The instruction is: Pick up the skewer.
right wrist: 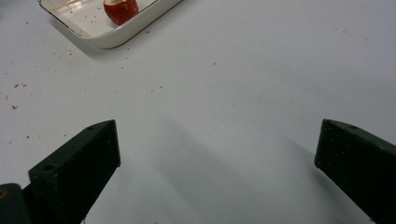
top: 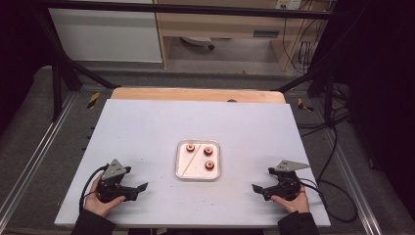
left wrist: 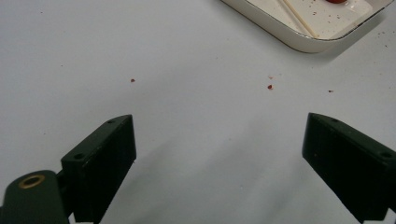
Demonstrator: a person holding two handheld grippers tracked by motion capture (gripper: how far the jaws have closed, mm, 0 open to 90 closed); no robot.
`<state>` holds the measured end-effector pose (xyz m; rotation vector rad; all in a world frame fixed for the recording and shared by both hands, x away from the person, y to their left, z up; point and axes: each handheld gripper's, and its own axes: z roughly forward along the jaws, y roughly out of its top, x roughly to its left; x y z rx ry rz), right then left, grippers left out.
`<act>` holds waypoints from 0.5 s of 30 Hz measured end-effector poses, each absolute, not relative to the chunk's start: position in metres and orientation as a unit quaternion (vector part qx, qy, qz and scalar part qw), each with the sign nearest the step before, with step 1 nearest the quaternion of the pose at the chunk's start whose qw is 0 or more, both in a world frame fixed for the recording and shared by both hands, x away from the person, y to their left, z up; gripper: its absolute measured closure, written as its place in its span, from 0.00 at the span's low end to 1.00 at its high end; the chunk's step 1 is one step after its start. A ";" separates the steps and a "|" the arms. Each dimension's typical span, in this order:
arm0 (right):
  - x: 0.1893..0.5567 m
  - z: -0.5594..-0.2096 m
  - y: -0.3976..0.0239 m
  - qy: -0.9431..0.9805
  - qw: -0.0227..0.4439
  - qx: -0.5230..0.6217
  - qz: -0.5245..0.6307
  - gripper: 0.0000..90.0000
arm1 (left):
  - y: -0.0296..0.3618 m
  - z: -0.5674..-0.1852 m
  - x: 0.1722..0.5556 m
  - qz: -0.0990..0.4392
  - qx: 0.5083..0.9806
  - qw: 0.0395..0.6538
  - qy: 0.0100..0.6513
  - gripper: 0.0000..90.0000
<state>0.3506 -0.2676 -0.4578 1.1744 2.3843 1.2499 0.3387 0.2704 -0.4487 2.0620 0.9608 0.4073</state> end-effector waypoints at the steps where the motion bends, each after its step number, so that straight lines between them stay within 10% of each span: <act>1: 0.351 -0.458 -0.267 0.807 0.100 0.397 0.425 0.01 | 0.270 -0.449 0.339 0.161 0.816 0.403 0.381 0.11; 15: 0.351 -0.458 -0.267 0.807 0.098 0.395 0.427 0.01 | 0.263 -0.447 0.340 0.159 0.822 0.400 0.373 0.10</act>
